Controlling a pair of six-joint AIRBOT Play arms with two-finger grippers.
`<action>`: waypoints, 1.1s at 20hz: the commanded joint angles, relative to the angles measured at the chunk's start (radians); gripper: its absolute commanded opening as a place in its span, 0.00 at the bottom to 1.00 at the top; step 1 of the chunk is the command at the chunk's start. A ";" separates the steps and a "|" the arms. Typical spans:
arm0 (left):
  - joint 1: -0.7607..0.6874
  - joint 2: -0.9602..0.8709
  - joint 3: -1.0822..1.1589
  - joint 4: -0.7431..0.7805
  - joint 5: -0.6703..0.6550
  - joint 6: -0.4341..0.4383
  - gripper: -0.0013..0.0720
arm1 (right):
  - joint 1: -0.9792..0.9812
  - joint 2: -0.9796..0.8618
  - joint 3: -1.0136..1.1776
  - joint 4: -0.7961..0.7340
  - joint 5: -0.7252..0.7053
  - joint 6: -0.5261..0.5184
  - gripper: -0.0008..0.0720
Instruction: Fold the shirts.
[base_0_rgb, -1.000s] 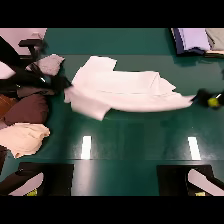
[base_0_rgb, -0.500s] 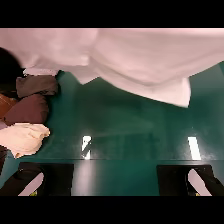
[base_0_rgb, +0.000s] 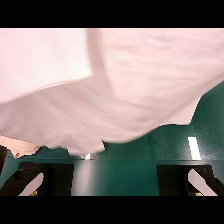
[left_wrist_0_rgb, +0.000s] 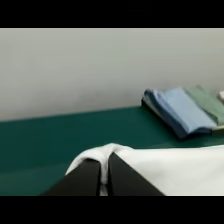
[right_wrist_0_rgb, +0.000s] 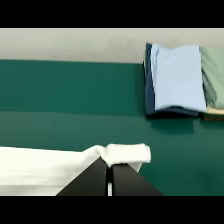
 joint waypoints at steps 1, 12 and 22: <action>0.000 -0.060 -0.262 0.040 -0.002 -0.033 0.05 | 0.000 -0.103 -0.111 -0.012 0.051 0.026 0.03; 0.000 -0.639 -0.431 0.017 0.265 -0.006 0.05 | 0.128 -0.666 -0.336 -0.021 -0.116 0.005 0.03; 0.002 -0.658 -0.507 0.056 0.037 0.157 0.05 | 0.183 -0.743 -0.341 -0.108 -0.074 -0.029 0.03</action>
